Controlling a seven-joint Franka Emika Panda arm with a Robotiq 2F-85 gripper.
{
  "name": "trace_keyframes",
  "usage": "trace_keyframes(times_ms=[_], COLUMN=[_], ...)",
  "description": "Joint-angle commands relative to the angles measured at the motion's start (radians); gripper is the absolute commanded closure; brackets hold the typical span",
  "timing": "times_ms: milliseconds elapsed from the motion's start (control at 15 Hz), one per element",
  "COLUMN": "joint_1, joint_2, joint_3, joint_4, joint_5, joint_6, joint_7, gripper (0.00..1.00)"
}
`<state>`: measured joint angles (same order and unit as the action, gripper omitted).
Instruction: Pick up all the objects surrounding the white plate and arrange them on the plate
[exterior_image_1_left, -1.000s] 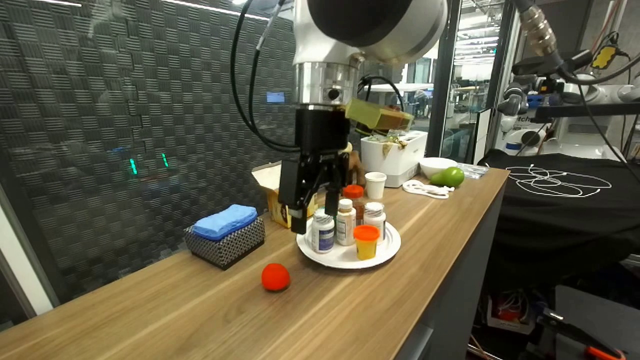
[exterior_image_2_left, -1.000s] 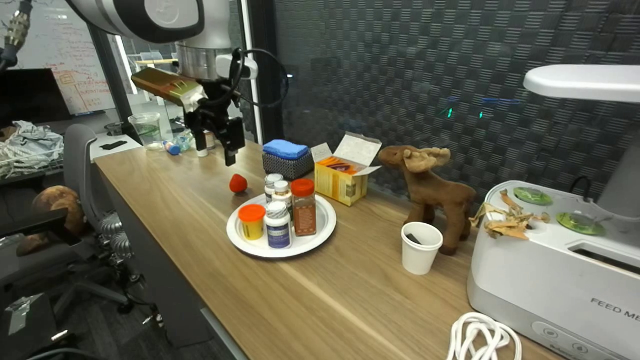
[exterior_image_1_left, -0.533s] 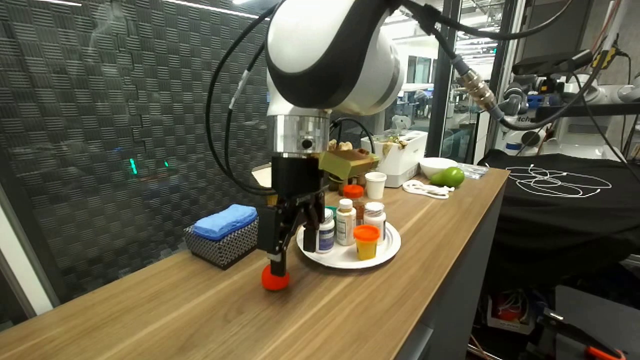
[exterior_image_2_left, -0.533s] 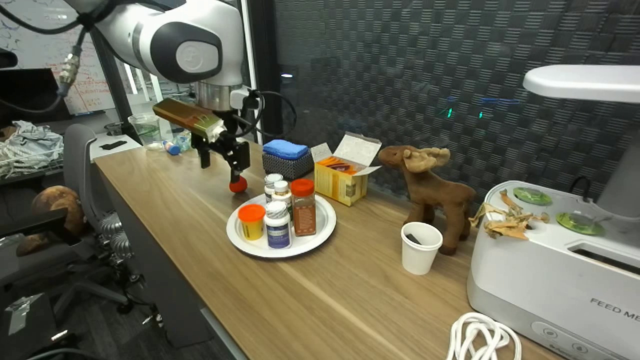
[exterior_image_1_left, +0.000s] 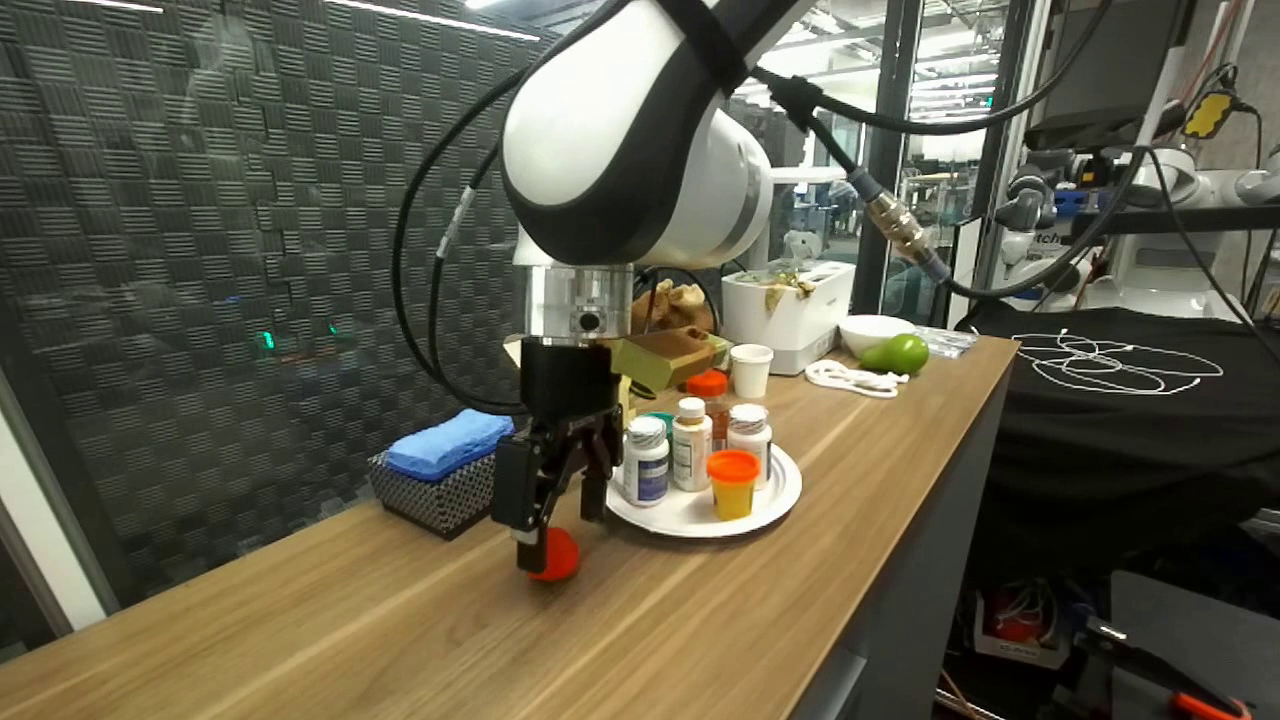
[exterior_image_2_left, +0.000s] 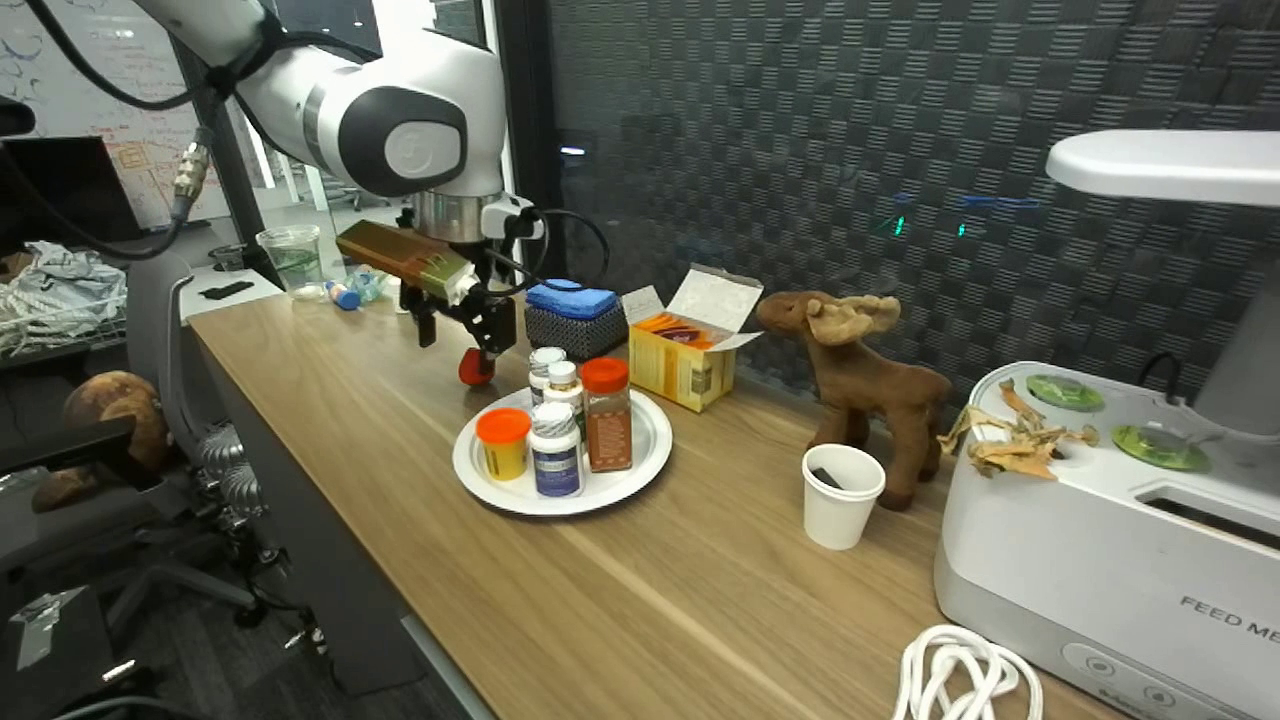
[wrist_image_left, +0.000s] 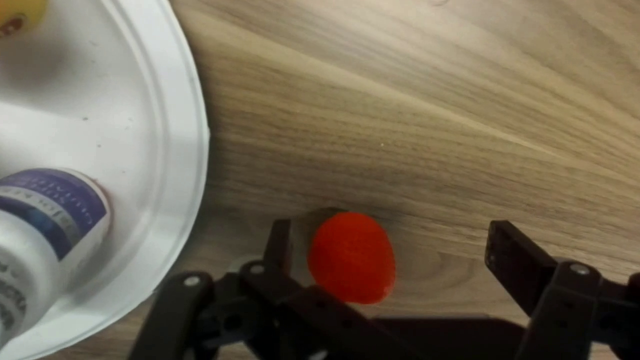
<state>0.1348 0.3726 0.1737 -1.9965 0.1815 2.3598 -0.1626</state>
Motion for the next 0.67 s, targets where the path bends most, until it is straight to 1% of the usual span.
trace_keyframes(times_ms=[0,333,400,467,533,600], joint_1=[-0.009,-0.012,-0.013,-0.013,-0.014,-0.015], joint_2=[0.047,0.085,0.089,0.093,0.096,0.099], joint_3=[0.011,0.011,0.012,0.011,0.011,0.011], joint_4=[0.048,0.075,0.078,0.081,0.083,0.087], joint_5=[-0.005,-0.006,-0.005,-0.009,-0.009,-0.008], joint_6=[0.007,-0.001,0.0,0.003,0.003,0.004], joint_7=[-0.021,-0.025,-0.028,-0.029,-0.03,-0.03], gripper=[0.0,0.01,0.26,0.26,0.31,0.39])
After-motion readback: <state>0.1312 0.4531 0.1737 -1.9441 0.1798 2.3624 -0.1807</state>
